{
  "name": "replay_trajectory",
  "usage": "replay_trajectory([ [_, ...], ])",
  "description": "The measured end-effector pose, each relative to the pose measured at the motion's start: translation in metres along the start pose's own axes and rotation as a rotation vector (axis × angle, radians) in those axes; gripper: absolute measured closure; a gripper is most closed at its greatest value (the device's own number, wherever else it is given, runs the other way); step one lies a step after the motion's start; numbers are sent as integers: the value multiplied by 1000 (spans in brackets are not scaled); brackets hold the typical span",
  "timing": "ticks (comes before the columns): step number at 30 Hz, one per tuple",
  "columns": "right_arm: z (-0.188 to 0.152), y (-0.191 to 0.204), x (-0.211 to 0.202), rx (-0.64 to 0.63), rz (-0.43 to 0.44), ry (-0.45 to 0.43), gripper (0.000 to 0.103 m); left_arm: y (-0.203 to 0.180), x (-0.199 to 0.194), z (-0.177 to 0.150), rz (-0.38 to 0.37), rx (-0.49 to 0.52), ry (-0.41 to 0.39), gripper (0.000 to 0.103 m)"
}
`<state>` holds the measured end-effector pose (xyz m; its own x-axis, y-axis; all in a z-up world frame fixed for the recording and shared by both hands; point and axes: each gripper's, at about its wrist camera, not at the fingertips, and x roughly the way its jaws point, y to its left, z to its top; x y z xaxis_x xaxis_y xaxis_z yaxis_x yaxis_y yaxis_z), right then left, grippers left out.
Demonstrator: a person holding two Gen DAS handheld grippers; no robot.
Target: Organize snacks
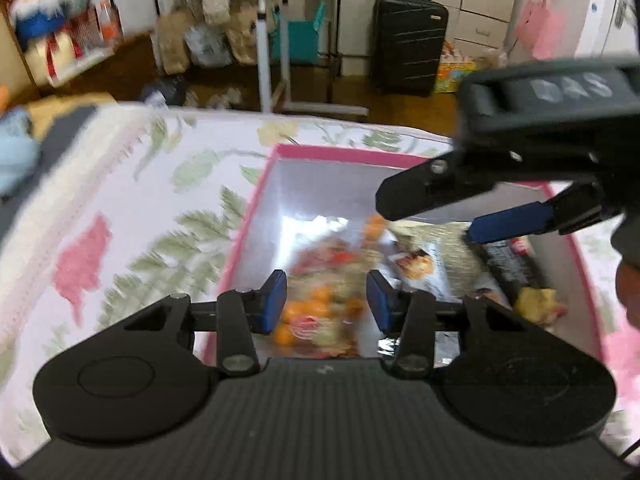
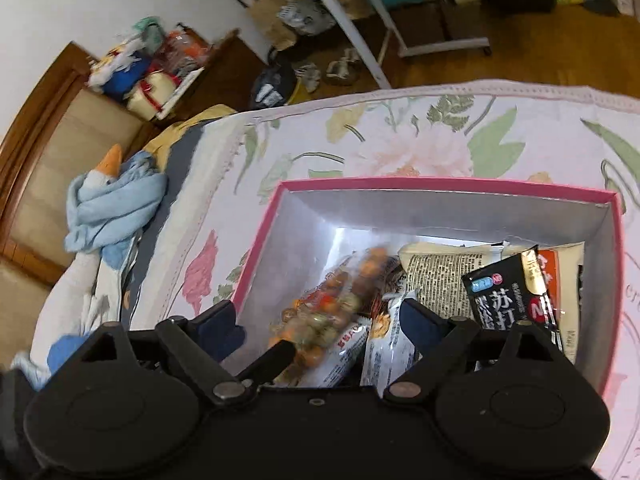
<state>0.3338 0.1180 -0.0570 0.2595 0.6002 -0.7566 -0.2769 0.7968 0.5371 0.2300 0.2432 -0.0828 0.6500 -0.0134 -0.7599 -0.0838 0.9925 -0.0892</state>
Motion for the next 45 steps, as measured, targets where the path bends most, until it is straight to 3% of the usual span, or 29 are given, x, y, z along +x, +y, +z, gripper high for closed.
replay_trajectory([
  [9,-49,-24,-72,-93,-23,-165,11,-15,-36,-5,-66,-28,-22,60],
  [19,-89,-43,-173,-152,-98,-318,11,-59,-84,-8,-101,60,-14,58],
  [25,-114,-37,-219,-234,-152,-357,11,-86,-116,-13,-134,124,-33,56],
  [28,-130,-36,-239,-244,-171,-396,11,-100,-133,-16,-151,160,-57,50],
  [36,-175,-39,-257,-218,-243,-493,11,-129,-161,-38,-171,209,-104,41],
  [45,-215,-36,-252,-209,-376,-531,11,-137,-177,-64,-150,160,-142,35],
])
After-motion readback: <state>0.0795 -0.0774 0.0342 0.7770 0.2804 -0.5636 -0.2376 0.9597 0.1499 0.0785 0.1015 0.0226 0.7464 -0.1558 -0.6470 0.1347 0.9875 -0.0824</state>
